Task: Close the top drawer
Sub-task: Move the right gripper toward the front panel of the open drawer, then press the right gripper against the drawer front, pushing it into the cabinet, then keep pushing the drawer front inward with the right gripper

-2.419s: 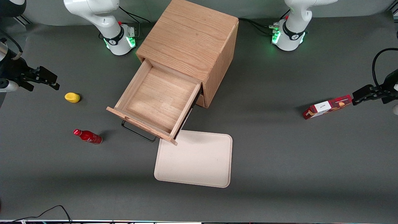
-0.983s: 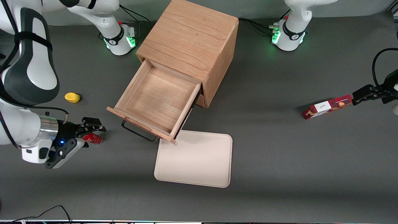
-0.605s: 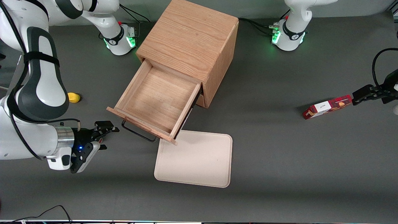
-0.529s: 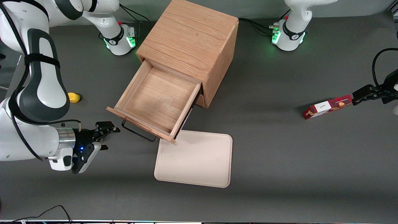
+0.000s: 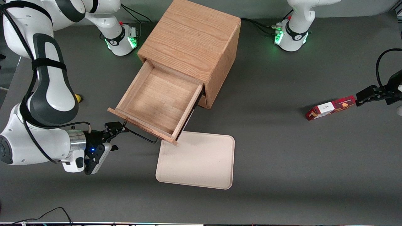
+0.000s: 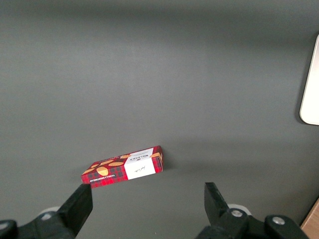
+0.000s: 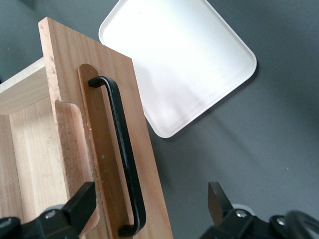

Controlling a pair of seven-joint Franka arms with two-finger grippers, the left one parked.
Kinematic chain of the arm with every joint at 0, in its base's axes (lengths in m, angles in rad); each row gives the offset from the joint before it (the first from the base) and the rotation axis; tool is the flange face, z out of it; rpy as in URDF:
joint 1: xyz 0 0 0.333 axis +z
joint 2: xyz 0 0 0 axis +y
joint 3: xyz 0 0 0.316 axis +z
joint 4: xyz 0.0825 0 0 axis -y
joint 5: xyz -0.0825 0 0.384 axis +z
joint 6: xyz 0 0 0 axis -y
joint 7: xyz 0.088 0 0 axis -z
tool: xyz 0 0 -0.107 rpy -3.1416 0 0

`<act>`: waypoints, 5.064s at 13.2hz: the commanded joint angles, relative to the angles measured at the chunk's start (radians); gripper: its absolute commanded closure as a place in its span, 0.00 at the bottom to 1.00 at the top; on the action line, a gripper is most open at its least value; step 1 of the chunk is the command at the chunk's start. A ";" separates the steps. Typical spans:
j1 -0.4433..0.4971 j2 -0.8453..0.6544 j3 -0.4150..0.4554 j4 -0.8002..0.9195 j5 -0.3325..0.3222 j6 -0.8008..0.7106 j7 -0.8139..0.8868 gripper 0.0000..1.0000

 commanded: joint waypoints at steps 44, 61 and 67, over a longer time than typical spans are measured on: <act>0.070 -0.066 0.104 -0.243 -0.215 0.059 0.086 0.00; 0.065 -0.178 0.194 -0.457 -0.213 0.119 0.209 0.00; 0.064 -0.214 0.225 -0.522 -0.209 0.124 0.224 0.00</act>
